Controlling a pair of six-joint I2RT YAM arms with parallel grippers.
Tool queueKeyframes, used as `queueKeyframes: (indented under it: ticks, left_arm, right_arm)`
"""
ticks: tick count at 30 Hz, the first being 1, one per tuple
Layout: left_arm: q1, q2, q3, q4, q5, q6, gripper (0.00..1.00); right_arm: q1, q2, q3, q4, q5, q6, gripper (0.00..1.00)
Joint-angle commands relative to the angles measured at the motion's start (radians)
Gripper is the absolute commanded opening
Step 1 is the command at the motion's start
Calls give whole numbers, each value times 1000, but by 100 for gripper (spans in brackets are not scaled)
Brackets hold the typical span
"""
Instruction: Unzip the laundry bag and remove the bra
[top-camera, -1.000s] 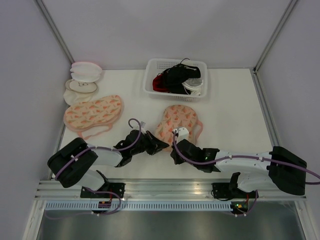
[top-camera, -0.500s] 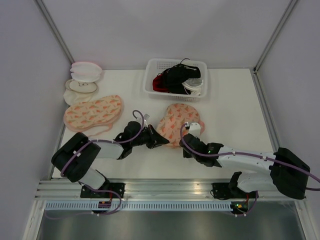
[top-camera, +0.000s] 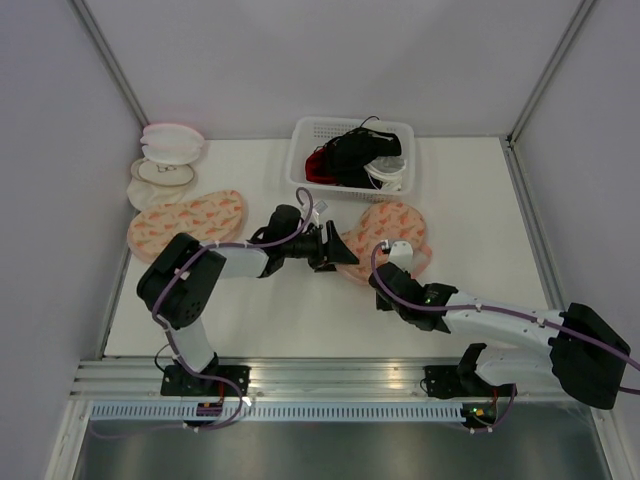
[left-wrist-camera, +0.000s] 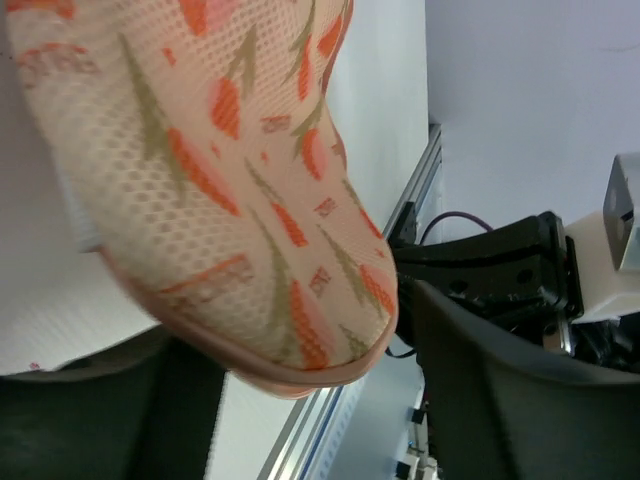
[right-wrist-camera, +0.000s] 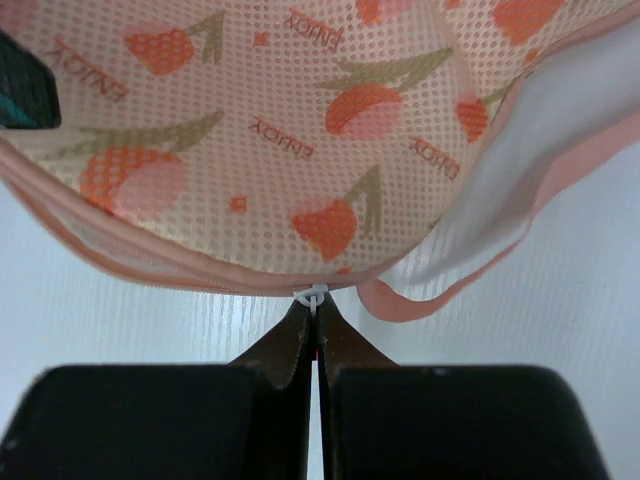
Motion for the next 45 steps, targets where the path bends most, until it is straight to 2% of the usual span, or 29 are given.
queueKeyframes:
  ticks: [1,2,3,6,9,13,16,20,24,28,31,32,34,35,37,38,40,41,45]
  left_arm:
    - [2,37,55,0,13,9,79]
    - [2,25,32,11,-25,-37,84]
    - [2,7,14,16,-51,-55,94]
    - [-17,-99,-90,11,-169,-124,100]
    - [-64,-206,-187,-38,-281,-183,100]
    - [-124,-309,-346,35,-376,-319,100]
    - [-144,-354,-387,69,-430,-365,100]
    - [-147,-397,-384,39,-519,-387,100]
    - [-147,-415,-376,23,-579,-415,100]
    - [-149,-374,-356,58,-576,-445,98]
    - [-153,-339,-361,106,-548,-448,86]
    - [-153,-336,-364,115,-545,-448,73]
    - [-153,-334,-382,137,-544,-450,56]
    - [-153,-336,-390,144,-548,-450,38]
    - [-153,-351,-393,135,-557,-445,23]
    - [-153,-357,-393,114,-562,-442,12]
    - [-150,-369,-388,97,-565,-429,8]
    - [-147,-375,-385,85,-565,-424,2]
    - [-115,-395,-379,51,-541,-383,2]
  right_arm:
    - [-6,5,-8,55,-11,-24,0]
    - [-7,14,-7,67,-18,-24,0]
    - [-6,37,-2,76,-24,-24,1]
    - [-6,83,12,102,-60,-22,0]
    - [-7,103,4,177,-112,-31,0]
    - [-7,98,-39,404,-326,-57,0]
    - [-7,109,-54,501,-415,-70,1]
    - [-4,123,-70,570,-526,-86,0]
    - [9,144,-65,564,-545,-113,1]
    - [37,167,-54,576,-554,-125,0]
    - [45,172,-48,581,-551,-125,0]
    - [45,171,-44,579,-551,-128,0]
    - [46,171,-38,566,-546,-131,0]
    - [46,169,-31,556,-540,-133,0]
    - [46,164,-28,533,-525,-136,1]
    - [46,160,-27,524,-519,-136,1]
    - [46,155,-16,462,-482,-136,1]
    - [48,154,4,429,-433,-136,0]
    - [46,155,65,152,-251,-113,0]
